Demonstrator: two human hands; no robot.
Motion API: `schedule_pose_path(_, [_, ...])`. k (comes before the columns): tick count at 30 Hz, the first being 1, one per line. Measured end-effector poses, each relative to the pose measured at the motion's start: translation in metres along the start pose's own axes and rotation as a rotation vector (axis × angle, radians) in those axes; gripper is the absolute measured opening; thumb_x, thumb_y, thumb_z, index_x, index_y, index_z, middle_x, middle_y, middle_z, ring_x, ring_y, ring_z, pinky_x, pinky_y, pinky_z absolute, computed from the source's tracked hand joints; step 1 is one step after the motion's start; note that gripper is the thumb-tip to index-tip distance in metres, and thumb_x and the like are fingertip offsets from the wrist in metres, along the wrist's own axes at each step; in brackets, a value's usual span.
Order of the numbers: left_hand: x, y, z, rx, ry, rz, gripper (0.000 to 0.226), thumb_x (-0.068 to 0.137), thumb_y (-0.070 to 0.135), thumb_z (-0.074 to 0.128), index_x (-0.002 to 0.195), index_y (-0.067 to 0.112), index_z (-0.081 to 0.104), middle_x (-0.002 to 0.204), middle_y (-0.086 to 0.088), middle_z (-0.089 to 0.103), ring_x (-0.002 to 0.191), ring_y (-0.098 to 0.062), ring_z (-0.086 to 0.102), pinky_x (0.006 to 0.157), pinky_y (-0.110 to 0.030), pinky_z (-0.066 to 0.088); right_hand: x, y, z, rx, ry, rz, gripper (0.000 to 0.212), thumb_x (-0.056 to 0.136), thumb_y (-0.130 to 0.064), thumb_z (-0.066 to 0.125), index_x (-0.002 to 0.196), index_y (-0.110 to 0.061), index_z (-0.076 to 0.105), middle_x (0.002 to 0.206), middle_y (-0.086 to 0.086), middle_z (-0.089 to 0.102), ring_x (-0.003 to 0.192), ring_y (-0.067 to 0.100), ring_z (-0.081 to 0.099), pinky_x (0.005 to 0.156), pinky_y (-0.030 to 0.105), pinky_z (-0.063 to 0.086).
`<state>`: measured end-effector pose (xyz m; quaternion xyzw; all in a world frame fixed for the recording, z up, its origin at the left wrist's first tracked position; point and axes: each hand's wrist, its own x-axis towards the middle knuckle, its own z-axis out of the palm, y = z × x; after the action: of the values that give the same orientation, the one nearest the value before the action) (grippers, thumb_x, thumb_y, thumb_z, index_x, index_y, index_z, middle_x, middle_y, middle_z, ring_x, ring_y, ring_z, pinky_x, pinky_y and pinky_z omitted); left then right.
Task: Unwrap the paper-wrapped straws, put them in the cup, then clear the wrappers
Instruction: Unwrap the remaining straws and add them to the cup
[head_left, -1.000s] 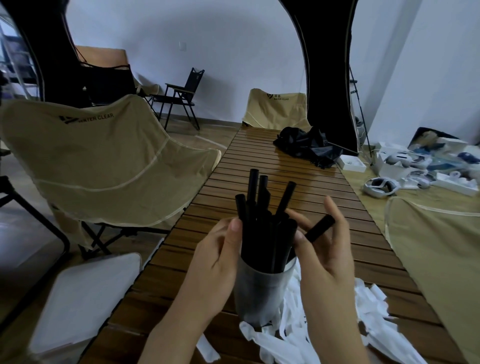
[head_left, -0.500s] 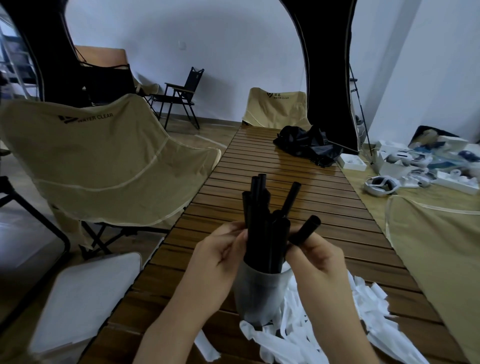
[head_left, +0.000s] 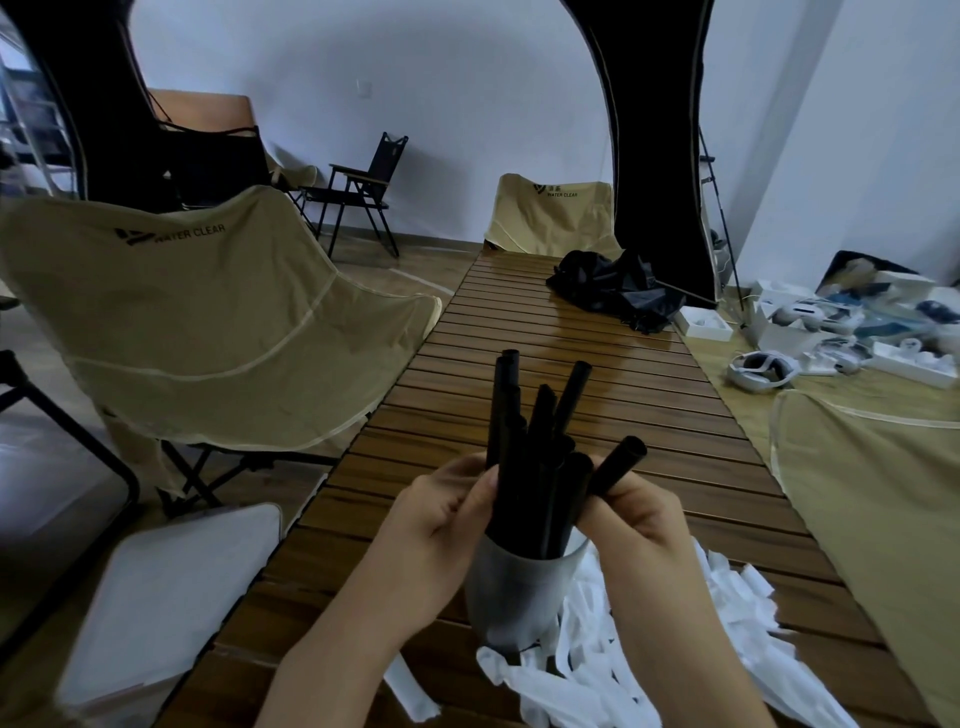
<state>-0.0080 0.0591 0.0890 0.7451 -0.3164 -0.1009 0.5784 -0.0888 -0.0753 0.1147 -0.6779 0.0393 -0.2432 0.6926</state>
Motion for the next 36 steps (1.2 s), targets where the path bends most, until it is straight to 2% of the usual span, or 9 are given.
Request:
schedule_pose_path(3, [-0.001, 0.003, 0.001, 0.011, 0.030, -0.019, 0.045, 0.074, 0.069, 0.030, 0.086, 0.043, 0.065, 0.099, 0.028, 0.064, 0.096, 0.011, 0.058, 0.074, -0.006, 0.043, 0.000, 0.004, 0.000, 0.033, 0.008, -0.013, 0.037, 0.085, 0.017, 0.049, 0.077, -0.008, 0.075, 0.086, 0.005, 0.074, 0.089, 0.012, 0.068, 0.071, 0.013, 0.049])
schedule_pose_path(9, [-0.002, 0.006, 0.001, 0.003, 0.130, 0.071, 0.044, 0.084, 0.061, 0.025, 0.090, 0.041, 0.064, 0.090, 0.025, 0.065, 0.092, 0.007, 0.060, 0.073, -0.004, 0.042, 0.001, 0.004, 0.006, 0.030, 0.035, -0.142, 0.066, 0.082, 0.021, 0.052, 0.092, -0.039, 0.075, 0.120, -0.012, 0.063, 0.121, 0.004, 0.053, 0.097, 0.019, 0.045])
schedule_pose_path(12, [-0.003, 0.005, 0.000, -0.080, 0.189, 0.117, 0.052, 0.083, 0.073, 0.025, 0.093, 0.040, 0.064, 0.091, 0.014, 0.067, 0.091, -0.001, 0.064, 0.078, -0.012, 0.047, -0.005, -0.005, 0.007, 0.113, 0.052, -0.222, 0.054, 0.080, 0.015, 0.059, 0.105, -0.030, 0.073, 0.125, -0.016, 0.058, 0.122, 0.004, 0.052, 0.090, 0.014, 0.045])
schedule_pose_path(16, [-0.004, 0.008, -0.003, -0.156, 0.167, 0.114, 0.074, 0.062, 0.092, 0.040, 0.119, 0.044, 0.036, 0.105, 0.019, 0.063, 0.099, -0.001, 0.064, 0.083, -0.021, 0.051, 0.010, -0.027, -0.005, 0.264, 0.033, -0.182, 0.047, 0.076, -0.018, 0.064, 0.121, -0.007, 0.064, 0.126, -0.002, 0.059, 0.112, 0.007, 0.059, 0.090, 0.016, 0.048])
schedule_pose_path(18, [-0.004, 0.009, -0.003, -0.181, 0.114, 0.099, 0.083, 0.059, 0.085, 0.055, 0.126, 0.043, 0.026, 0.103, 0.025, 0.063, 0.097, 0.003, 0.064, 0.081, -0.012, 0.048, 0.007, -0.036, -0.017, 0.147, 0.064, -0.194, 0.106, 0.055, -0.065, 0.077, 0.132, 0.002, 0.050, 0.100, -0.002, 0.062, 0.085, -0.002, 0.063, 0.077, 0.009, 0.048])
schedule_pose_path(19, [-0.003, 0.008, -0.003, -0.161, 0.096, 0.085, 0.088, 0.058, 0.082, 0.061, 0.128, 0.045, 0.023, 0.101, 0.025, 0.063, 0.096, 0.004, 0.064, 0.081, -0.013, 0.048, 0.001, -0.033, -0.024, 0.197, 0.088, -0.196, 0.119, 0.044, -0.070, 0.080, 0.133, 0.002, 0.048, 0.095, -0.004, 0.060, 0.080, -0.003, 0.063, 0.075, 0.009, 0.048])
schedule_pose_path(22, [-0.002, 0.005, -0.001, -0.029, 0.067, 0.058, 0.092, 0.057, 0.069, 0.072, 0.131, 0.047, 0.024, 0.110, 0.024, 0.061, 0.104, 0.003, 0.061, 0.087, -0.021, 0.051, -0.014, -0.036, -0.009, 0.101, 0.036, -0.392, 0.038, 0.085, -0.005, 0.060, 0.120, -0.017, 0.065, 0.136, -0.004, 0.052, 0.123, 0.010, 0.053, 0.101, 0.033, 0.046])
schedule_pose_path(27, [-0.002, 0.003, -0.001, 0.061, 0.096, 0.004, 0.072, 0.060, 0.053, 0.080, 0.118, 0.048, 0.037, 0.113, 0.030, 0.059, 0.107, 0.007, 0.057, 0.093, -0.029, 0.051, -0.009, -0.033, -0.007, 0.038, 0.194, -0.440, 0.071, 0.079, 0.033, 0.034, 0.128, -0.014, 0.056, 0.147, -0.013, 0.040, 0.131, 0.008, 0.045, 0.107, 0.039, 0.040])
schedule_pose_path(36, [-0.004, -0.002, 0.000, 0.058, 0.082, -0.019, 0.093, 0.058, 0.060, 0.076, 0.136, 0.049, 0.027, 0.126, 0.029, 0.055, 0.117, 0.006, 0.053, 0.102, -0.035, 0.047, -0.004, -0.035, -0.010, 0.540, 0.510, -0.249, 0.068, 0.079, 0.032, 0.031, 0.125, -0.010, 0.057, 0.133, 0.001, 0.058, 0.119, 0.007, 0.056, 0.094, 0.024, 0.048])
